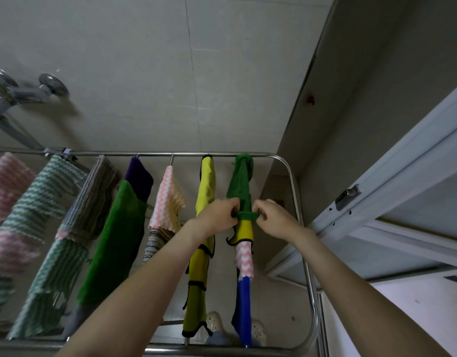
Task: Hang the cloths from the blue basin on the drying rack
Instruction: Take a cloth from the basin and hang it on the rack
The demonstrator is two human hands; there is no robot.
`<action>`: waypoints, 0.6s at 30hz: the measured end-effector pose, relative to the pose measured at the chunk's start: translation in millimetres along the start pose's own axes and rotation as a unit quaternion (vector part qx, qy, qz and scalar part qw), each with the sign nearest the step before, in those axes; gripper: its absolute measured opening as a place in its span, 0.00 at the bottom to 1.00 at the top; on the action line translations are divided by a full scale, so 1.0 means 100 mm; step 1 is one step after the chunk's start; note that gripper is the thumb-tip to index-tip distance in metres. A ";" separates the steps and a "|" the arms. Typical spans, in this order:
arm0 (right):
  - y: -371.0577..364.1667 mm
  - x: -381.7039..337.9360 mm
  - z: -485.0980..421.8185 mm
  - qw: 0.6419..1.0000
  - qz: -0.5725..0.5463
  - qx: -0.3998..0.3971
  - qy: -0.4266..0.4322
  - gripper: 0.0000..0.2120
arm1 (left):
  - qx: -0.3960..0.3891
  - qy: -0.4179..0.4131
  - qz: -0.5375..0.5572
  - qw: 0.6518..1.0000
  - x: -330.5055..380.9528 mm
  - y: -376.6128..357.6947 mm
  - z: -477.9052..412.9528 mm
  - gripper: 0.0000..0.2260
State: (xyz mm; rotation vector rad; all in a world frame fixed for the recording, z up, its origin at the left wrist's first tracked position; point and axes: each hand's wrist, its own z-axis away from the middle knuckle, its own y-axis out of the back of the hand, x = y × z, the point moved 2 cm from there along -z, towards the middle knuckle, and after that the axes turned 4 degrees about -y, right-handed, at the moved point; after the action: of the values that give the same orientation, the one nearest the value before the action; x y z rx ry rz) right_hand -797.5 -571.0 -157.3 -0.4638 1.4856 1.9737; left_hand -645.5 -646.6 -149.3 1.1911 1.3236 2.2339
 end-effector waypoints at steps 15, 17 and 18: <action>-0.06 0.07 0.09 0.995 0.041 -0.030 0.082 0.04 | -0.081 -0.004 -0.039 0.996 0.08 -0.05 0.11 0.11; -0.07 0.06 0.10 0.994 0.041 -0.025 0.094 0.05 | -0.060 -0.017 -0.036 0.997 0.11 -0.06 0.12 0.10; -0.07 0.07 0.10 0.994 0.039 -0.024 0.102 0.05 | -0.055 -0.022 -0.035 0.998 0.11 -0.08 0.12 0.09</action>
State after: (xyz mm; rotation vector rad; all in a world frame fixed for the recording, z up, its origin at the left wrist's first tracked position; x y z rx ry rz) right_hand -797.0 -558.3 -163.3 -0.6545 1.6044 2.0768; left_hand -644.1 -628.6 -147.0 1.1300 1.1916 2.1885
